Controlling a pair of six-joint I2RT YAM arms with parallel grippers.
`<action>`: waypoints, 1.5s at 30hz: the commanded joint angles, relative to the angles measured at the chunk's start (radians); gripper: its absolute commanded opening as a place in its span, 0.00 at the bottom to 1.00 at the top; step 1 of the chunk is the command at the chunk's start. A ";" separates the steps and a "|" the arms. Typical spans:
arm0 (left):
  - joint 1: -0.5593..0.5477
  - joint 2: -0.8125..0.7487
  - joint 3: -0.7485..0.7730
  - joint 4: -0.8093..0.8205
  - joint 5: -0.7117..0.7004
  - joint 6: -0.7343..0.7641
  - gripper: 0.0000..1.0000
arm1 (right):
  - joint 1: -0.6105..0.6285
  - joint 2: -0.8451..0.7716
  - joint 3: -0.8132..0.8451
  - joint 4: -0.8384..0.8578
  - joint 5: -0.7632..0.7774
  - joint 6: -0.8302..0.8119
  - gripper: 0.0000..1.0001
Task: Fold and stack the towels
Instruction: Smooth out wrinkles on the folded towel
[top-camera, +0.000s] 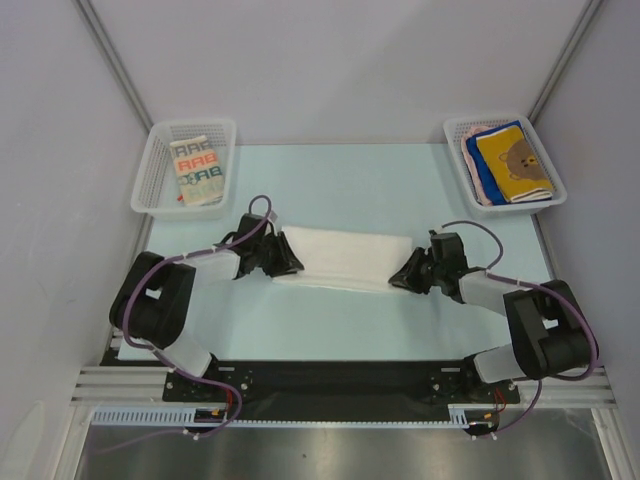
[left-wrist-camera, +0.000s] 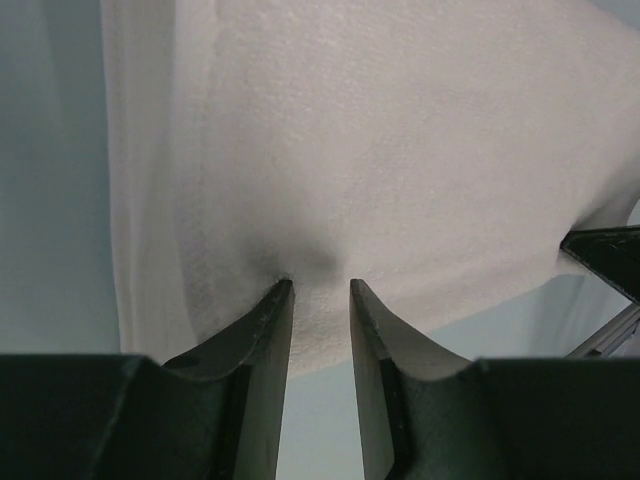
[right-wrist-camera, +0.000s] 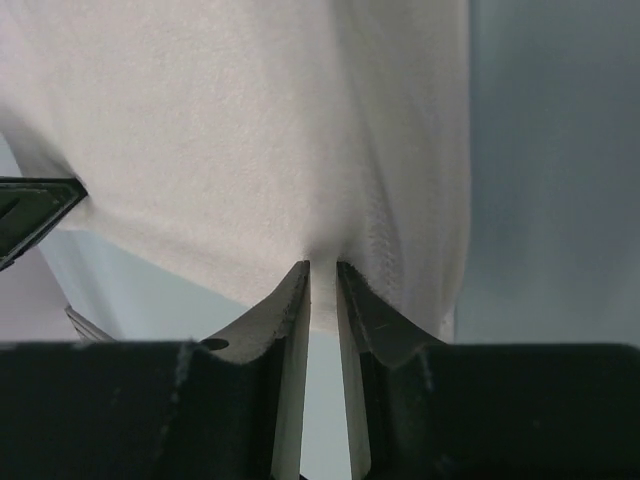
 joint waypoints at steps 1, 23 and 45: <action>0.031 0.011 -0.030 0.069 -0.012 -0.019 0.35 | -0.071 -0.012 -0.067 0.058 -0.024 -0.023 0.22; 0.063 -0.146 0.071 -0.046 -0.071 -0.006 0.44 | -0.125 -0.244 0.187 -0.341 0.183 -0.179 0.35; 0.080 0.299 0.330 0.158 -0.061 -0.025 0.41 | 0.041 0.448 0.530 0.091 0.000 -0.064 0.27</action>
